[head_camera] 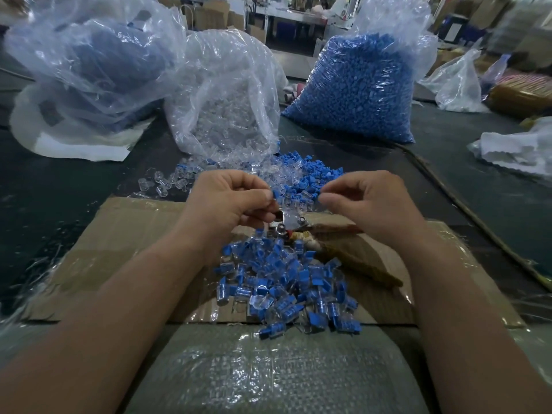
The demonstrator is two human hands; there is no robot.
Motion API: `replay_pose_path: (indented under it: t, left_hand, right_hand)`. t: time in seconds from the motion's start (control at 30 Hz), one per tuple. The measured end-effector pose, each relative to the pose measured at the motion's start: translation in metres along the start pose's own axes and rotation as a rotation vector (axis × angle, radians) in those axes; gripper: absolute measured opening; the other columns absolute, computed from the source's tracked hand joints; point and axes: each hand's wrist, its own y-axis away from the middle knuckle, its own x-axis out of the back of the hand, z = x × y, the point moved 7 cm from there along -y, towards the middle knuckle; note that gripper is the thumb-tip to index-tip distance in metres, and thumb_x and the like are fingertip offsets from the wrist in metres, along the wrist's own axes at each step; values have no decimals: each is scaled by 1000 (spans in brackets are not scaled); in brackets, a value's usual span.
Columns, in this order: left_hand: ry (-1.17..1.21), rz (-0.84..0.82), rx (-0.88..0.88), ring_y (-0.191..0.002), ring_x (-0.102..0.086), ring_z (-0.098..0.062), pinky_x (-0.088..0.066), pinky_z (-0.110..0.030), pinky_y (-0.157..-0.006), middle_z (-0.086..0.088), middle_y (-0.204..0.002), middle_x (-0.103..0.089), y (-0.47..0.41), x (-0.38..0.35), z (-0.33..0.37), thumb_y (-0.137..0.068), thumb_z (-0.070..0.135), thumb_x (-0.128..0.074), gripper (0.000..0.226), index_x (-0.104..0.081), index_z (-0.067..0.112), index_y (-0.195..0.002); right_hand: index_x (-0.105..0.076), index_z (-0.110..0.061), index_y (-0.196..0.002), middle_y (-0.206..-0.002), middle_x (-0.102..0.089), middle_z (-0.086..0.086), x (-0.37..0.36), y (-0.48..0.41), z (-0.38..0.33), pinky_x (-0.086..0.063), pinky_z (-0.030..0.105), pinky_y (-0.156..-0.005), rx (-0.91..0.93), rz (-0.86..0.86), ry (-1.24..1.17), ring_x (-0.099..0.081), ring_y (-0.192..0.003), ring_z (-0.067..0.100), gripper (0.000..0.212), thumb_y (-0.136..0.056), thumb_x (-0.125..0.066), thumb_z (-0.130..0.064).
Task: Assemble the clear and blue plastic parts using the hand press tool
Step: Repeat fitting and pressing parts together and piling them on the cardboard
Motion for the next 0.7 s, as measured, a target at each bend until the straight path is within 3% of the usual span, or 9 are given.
replay_pose_path:
  t: [0.13, 0.27, 0.43, 0.57, 0.7]
  left_hand:
    - [21, 35, 4, -50, -63, -12, -50, -17, -47, -7, -60, -68, -1, 3, -1, -80, -4, -60, 13, -61, 4, -71]
    - [19, 54, -17, -50, -63, -11, -50, -17, -47, -6, -60, -69, -2, 6, 0, -81, -3, -60, 12, -60, 5, -72]
    - [23, 47, -19, -52, -64, -11, -51, -18, -49, -5, -61, -69, -3, 6, -1, -82, -3, -58, 11, -59, 5, -74]
    - [30, 25, -2, -53, -64, -11, -52, -18, -51, -4, -60, -69, -5, 6, -2, -83, -4, -56, 12, -57, 5, -74]
    - [46, 24, 2, -52, -63, -9, -51, -17, -49, -3, -59, -68, -6, 5, -3, -84, -7, -53, 14, -54, 4, -75]
  right_hand:
    - [-61, -39, -93, -88, -58, -23, -9, 3, 25, -37, 10, -65, -159, -337, 107, -54, -84, -5, 22, -76, -71, -30]
    - [-49, -41, -111, -98, -46, -27, -23, 16, 33, -30, 14, -68, -274, -599, 144, -44, -90, -6, 50, -73, -75, -23]
    - [-41, -38, -127, -108, -39, -19, -26, 18, 33, -32, 21, -74, -289, -617, 246, -39, -100, 6, 73, -67, -80, -24]
    - [-49, -34, -122, -94, -41, -24, -28, 14, 25, -33, 17, -66, -257, -553, 278, -41, -88, 1, 63, -67, -78, -21]
    - [-54, -31, -108, -95, -53, -11, -31, 9, 14, -47, 32, -77, -206, -437, 477, -50, -88, 10, 42, -70, -72, -26]
